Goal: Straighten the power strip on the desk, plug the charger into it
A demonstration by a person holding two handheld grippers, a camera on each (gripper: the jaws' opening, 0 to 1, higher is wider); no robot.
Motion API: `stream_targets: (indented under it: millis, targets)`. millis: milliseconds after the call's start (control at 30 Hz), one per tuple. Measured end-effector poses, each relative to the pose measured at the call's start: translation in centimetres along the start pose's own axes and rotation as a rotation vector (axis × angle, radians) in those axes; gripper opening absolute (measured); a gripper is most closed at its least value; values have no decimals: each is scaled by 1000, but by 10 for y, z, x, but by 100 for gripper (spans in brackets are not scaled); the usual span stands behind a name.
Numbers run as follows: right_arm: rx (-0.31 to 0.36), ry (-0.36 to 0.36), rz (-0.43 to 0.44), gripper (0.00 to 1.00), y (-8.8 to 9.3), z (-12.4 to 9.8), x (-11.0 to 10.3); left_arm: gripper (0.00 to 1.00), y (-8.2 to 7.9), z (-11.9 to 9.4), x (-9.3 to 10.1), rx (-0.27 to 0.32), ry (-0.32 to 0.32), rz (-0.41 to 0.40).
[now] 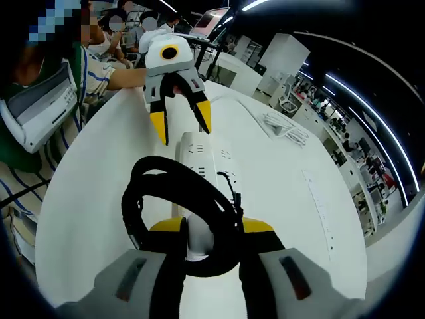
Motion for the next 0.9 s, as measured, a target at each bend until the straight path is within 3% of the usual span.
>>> stream_targets:
  millis: [433,667,900]
  targets:
    - [84,67,43,35,3,-4,-7,34,0,-1,-1,-1,-8,-5]
    - [189,143,93,33,6,-21,-7,34,-1,-1,1,1,-6,-5]
    - [280,171,162,33,16,-36,-11,34,-1,-1,2,-1,-5,-3]
Point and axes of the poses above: the point that each gripper's makers call its tool centre point, and the gripper's own axes: z roughly forward along the fingers, x roughly to its right, y roughly out of its underside, the point moved 10 cm from there along -z, roughly backward along the fingers, and after that the axes turned 3 degrees about -x, right-handed, at the moved point
